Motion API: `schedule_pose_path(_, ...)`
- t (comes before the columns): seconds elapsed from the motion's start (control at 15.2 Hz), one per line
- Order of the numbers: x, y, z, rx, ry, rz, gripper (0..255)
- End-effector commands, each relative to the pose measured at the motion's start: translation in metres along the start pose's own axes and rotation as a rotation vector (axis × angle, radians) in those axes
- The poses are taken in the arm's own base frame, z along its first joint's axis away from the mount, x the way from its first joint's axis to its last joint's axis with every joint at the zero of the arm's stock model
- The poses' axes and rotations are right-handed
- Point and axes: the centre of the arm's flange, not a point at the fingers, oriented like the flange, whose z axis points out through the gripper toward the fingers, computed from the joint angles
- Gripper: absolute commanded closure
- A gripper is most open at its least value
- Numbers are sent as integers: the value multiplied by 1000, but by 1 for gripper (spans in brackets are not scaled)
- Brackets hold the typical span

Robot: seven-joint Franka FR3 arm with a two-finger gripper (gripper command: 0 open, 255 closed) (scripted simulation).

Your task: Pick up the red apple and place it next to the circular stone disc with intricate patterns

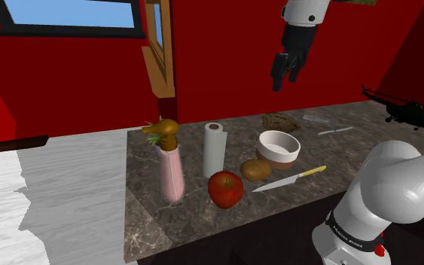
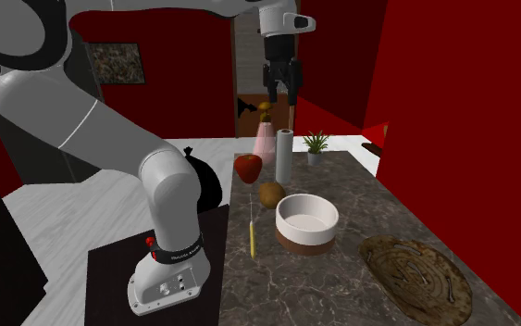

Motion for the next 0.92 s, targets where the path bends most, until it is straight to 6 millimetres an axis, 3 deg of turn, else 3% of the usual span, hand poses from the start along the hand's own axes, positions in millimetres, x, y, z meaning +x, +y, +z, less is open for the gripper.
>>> schedule_pose_path(0.0,0,0,0,0,0,0,0)
schedule_pose_path(0.86,-2,-148,93,-22,-12,-25,0)
